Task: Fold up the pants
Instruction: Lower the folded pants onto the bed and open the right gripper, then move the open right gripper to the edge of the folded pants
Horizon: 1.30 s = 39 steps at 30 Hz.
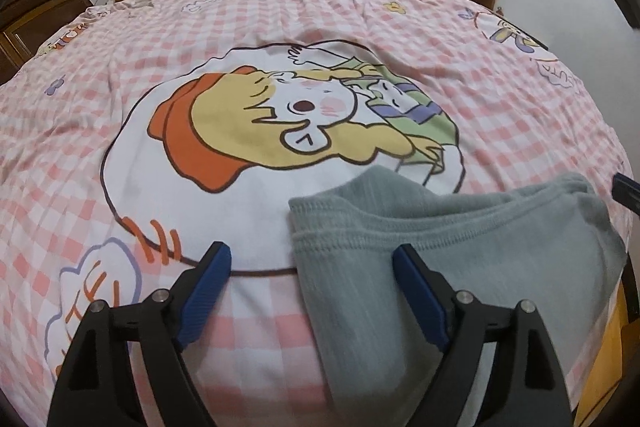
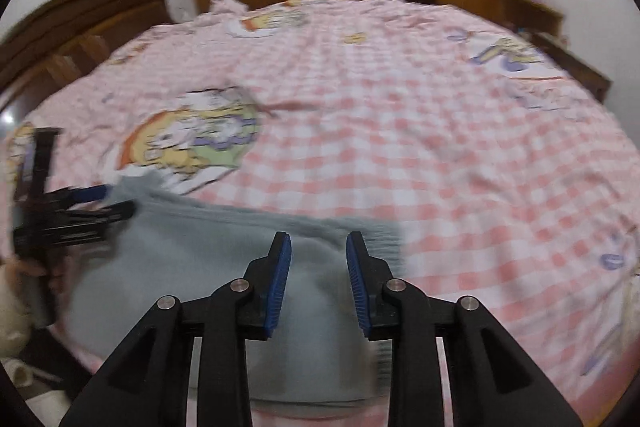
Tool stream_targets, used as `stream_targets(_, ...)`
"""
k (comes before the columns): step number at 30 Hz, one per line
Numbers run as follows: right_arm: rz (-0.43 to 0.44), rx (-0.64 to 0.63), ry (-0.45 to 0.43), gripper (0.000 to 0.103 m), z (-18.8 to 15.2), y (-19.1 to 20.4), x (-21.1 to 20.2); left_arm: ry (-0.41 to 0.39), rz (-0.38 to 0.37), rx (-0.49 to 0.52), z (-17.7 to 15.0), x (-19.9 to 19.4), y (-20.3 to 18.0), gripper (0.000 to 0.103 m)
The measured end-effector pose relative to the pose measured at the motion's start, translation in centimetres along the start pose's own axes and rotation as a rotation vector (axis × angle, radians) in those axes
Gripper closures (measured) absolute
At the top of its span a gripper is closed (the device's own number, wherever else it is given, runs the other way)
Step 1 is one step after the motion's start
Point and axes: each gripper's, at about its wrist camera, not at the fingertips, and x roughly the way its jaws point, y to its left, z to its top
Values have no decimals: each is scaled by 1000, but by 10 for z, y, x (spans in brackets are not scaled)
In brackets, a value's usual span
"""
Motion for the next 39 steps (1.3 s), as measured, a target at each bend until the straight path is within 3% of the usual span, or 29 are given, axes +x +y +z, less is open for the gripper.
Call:
stream_targets(2, 36, -6, 33, 74, -1, 5, 12, 2, 7, 11, 1, 3, -1, 12)
stream_targets(5, -30, 12, 116, 79, -9, 0, 46, 11, 2, 19, 2, 7, 1, 9)
stream_targets(7, -50, 38, 112, 89, -14, -10, 58, 17, -8, 16, 3, 10, 4, 7)
stream_targets(11, -76, 88, 98, 89, -14, -10, 44, 23, -14, 46, 8, 11, 4, 6)
stream_targets(14, -95, 89, 100, 84, -14, -1, 28, 28, -27, 42, 10, 3, 6, 8)
stream_targets(17, -48, 80, 85, 82, -19, 16, 7, 37, -46, 24, 4, -13, 9, 10)
stream_targets(20, -4, 71, 66, 73, -28, 35, -7, 44, -87, 4, -10, -32, 11, 10)
stream_targets(25, -6, 50, 102, 70, -52, 62, 4, 82, -154, -19, -47, -56, 11, 10)
stream_targets(27, -4, 77, 146, 68, -68, 64, 18, 92, -128, -2, -61, -56, 7, 10)
stream_targets(30, -14, 95, 132, 65, -82, 65, 24, 106, -74, 35, -76, -51, 2, 9)
stream_targets(34, -26, 98, 162, 61, -81, 69, 23, 85, -29, 83, -84, -51, -6, 9)
stream_targets(36, -41, 103, 185, 61, -79, 74, 18, 94, -40, 60, -85, -53, -3, 10)
stream_targets(39, 8, 109, 173, 61, -76, 85, 8, 119, -94, 19, -92, -60, 2, 10)
